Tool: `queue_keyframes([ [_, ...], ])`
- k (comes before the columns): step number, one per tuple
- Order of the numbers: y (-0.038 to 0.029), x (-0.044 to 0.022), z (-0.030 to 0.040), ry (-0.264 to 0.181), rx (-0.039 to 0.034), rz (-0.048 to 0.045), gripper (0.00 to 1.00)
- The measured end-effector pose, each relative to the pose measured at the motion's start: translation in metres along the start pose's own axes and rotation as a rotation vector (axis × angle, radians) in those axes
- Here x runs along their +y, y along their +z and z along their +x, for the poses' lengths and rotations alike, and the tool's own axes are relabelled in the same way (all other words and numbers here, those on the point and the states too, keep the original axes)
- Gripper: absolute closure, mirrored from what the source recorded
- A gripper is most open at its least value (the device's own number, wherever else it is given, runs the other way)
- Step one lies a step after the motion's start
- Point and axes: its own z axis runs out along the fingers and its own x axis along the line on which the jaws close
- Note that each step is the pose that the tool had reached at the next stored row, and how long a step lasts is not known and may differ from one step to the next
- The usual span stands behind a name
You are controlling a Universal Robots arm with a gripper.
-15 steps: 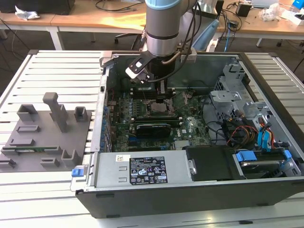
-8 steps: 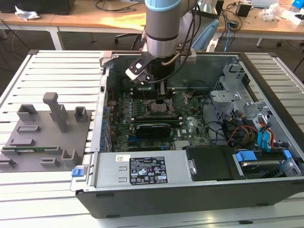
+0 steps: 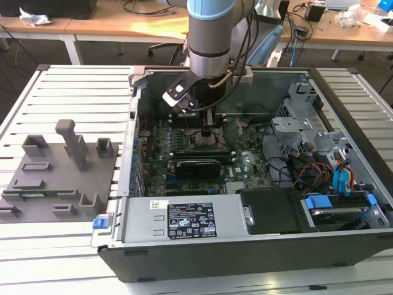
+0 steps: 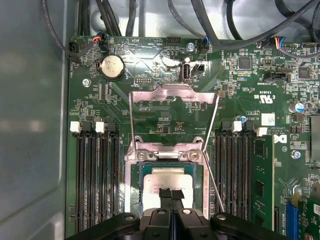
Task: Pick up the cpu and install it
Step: 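Place the cpu into insertion slot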
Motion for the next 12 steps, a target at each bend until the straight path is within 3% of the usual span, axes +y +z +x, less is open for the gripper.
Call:
queue_keyframes([
  [8,0.0013,-0.0001,0.0,0.0,-0.0001,0.0001,0.89],
  [12,0.0056,-0.0003,0.0002,0.0,-0.0003,0.0002,0.89],
])
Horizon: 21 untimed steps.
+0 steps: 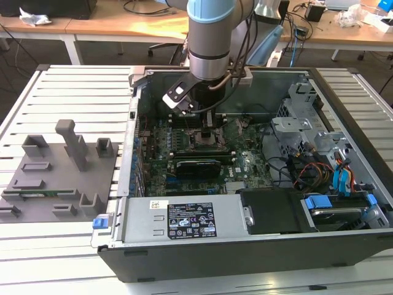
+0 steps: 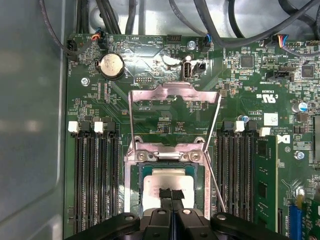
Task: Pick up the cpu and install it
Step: 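Place the cpu into insertion slot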
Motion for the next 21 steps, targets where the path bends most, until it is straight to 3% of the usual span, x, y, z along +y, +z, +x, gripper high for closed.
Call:
queue_keyframes([
  [2,0.0046,-0.0003,0.0001,0.0,-0.0002,0.0001,0.89],
  [9,0.0099,-0.0006,0.0002,0.0,-0.0008,0.0004,0.89],
  [21,0.0087,-0.0005,0.0003,0.0,0.0003,-0.0002,0.89],
])
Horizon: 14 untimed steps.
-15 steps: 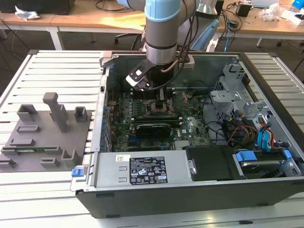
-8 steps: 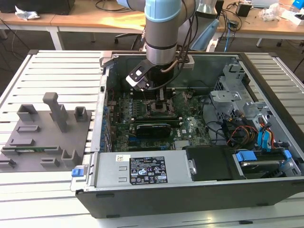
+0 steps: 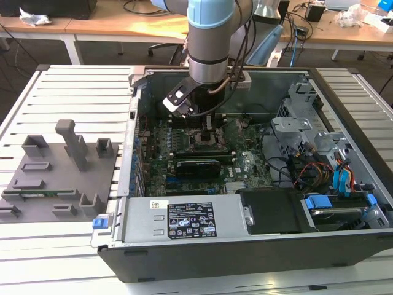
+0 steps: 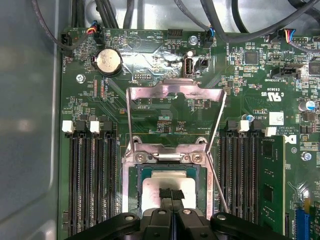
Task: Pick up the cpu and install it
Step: 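Place the cpu into insertion slot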
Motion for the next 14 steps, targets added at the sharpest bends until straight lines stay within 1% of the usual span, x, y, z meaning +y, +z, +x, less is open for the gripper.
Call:
queue_keyframes([
  [2,-0.0023,0.0004,0.0003,0.0,0.0019,-0.0011,0.89],
  [3,-0.0041,0.0004,0.0001,0.0,0.0003,-0.0001,0.89],
  [5,-0.0085,0.0005,-0.0002,0.0,-0.0002,0.0001,0.89],
  [7,-0.0134,0.0007,-0.0005,0.0,-0.0004,0.0002,0.89],
  [12,-0.0305,0.0016,-0.0011,0.0,-0.0005,0.0002,0.89],
  [14,-0.0337,0.0017,-0.0012,0.0,-0.0005,0.0003,0.89],
])
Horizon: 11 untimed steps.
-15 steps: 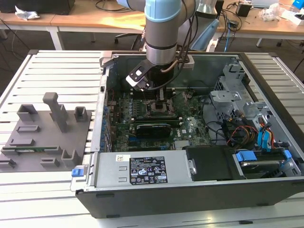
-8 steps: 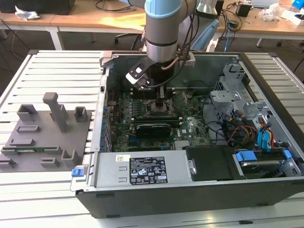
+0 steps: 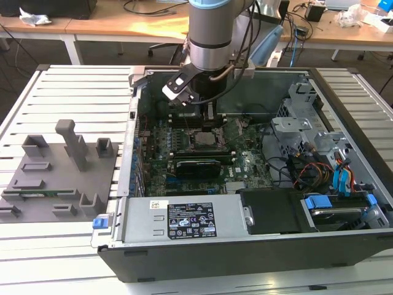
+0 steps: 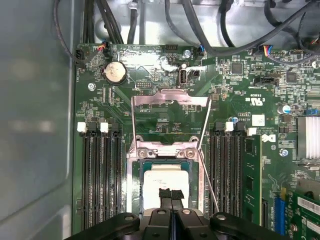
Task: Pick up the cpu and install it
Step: 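Place the cpu into insertion slot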
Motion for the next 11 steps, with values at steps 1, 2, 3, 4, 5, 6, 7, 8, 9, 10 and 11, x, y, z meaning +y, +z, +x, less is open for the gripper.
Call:
queue_keyframes([
  [1,-0.003,0.0002,-0.0001,0.0,0.0,0.0,0.89],
  [2,-0.0062,0.0003,-0.0003,0.0,0.0,0.0,0.89],
  [3,-0.0079,0.0004,-0.0003,0.0,0.0,0.0,0.89],
  [4,-0.0096,0.0005,-0.0004,0.0,0.0,0.0,0.89],
  [5,-0.0129,0.0007,-0.0005,0.0,0.0,0.0,0.89],
  [6,-0.0147,0.0008,-0.0006,0.0,-0.0001,0.0,0.89],
  [7,-0.0163,0.0008,-0.0006,0.0,0.0001,0.0,0.89],
  [8,-0.0178,0.0009,-0.0007,0.0,0.0001,-0.0001,0.89],
  [9,-0.0186,0.0009,-0.0007,0.0,0.0,0.0,0.89],
  [10,-0.0188,0.001,-0.0007,0.0,0.0002,-0.0001,0.89],
  [11,-0.0188,0.001,-0.0007,0.0,0.0002,-0.0002,0.89],
])
